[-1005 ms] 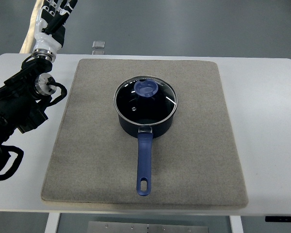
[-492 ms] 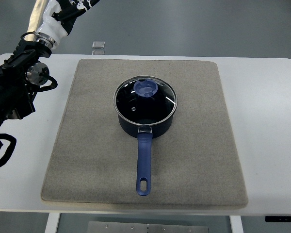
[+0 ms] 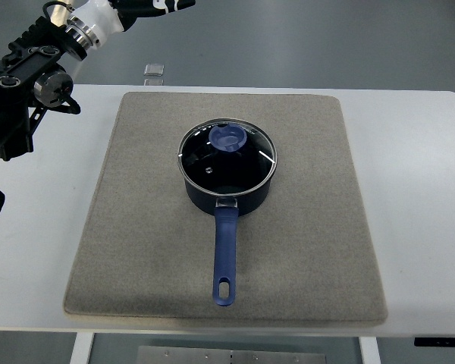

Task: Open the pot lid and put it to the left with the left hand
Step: 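Raise the left hand and swing it over the pot lid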

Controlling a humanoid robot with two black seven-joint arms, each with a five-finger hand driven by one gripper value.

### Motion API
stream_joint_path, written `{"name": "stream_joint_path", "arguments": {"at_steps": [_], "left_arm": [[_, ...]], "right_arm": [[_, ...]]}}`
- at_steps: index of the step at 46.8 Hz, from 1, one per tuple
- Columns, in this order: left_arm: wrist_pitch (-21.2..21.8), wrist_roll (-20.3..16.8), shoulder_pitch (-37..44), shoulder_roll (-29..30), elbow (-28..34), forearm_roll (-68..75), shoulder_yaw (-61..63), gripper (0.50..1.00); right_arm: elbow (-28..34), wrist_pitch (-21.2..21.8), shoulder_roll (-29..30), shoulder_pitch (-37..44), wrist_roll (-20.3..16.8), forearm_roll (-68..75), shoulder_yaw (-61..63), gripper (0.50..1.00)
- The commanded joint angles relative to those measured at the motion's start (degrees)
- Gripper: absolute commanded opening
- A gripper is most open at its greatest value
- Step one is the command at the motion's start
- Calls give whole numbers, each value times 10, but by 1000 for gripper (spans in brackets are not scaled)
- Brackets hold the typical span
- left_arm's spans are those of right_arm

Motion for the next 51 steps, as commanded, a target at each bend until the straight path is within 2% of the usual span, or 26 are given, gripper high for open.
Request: {"name": "stream_joint_path", "arguments": {"at_steps": [1,18,32,43,51], "left_arm": [[0,0,-2,0,-9,44,0,990],[-10,0,-23,16,-78,181,13,990],[-63,0,-130,42,-94,213,173,990],[-63,0,-188,41,-115,234,271,986],[-63,0,-185,35,-138,340,274,981]], "right_arm": [[0,0,0,0,0,-1,0,915],[0,0,0,0,0,0,0,915],[0,0,0,0,0,0,0,915],[0,0,0,0,0,0,0,915],[0,0,0,0,0,0,0,915]]}}
